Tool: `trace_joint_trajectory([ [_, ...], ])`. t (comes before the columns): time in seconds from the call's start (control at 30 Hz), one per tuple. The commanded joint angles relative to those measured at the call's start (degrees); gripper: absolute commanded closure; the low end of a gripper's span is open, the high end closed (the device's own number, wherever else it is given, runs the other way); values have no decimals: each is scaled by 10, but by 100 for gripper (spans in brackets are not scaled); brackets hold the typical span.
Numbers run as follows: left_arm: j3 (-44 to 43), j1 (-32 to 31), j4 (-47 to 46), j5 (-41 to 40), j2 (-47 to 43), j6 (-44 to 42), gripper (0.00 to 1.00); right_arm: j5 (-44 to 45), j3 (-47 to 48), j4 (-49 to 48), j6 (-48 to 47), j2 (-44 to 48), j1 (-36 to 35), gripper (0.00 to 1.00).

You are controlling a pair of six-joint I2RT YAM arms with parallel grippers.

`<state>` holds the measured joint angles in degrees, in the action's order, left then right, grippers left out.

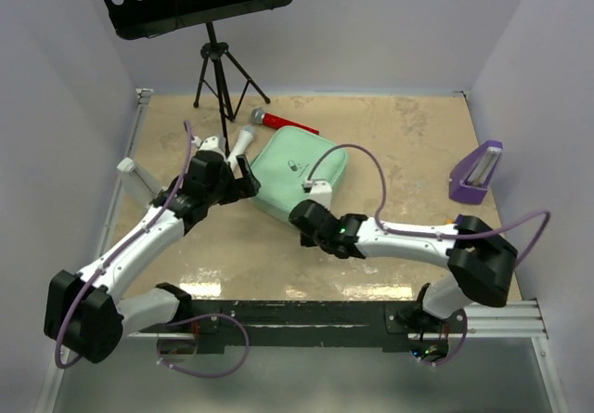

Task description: Organize the medicine kit

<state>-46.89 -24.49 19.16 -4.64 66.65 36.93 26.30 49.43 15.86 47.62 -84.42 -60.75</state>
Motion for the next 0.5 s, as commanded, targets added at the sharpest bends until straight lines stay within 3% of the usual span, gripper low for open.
trace_joint_trajectory([
  [0.0,45,-9,-3,39,-34,62,0,19,66,6,20,-59,-49,100],
  [0.33,49,-87,-110,20,58,116,0,13,48,-7,22,-59,-56,100],
  [0.47,19,-89,-91,-26,110,98,0,23,30,15,34,-44,-56,100],
])
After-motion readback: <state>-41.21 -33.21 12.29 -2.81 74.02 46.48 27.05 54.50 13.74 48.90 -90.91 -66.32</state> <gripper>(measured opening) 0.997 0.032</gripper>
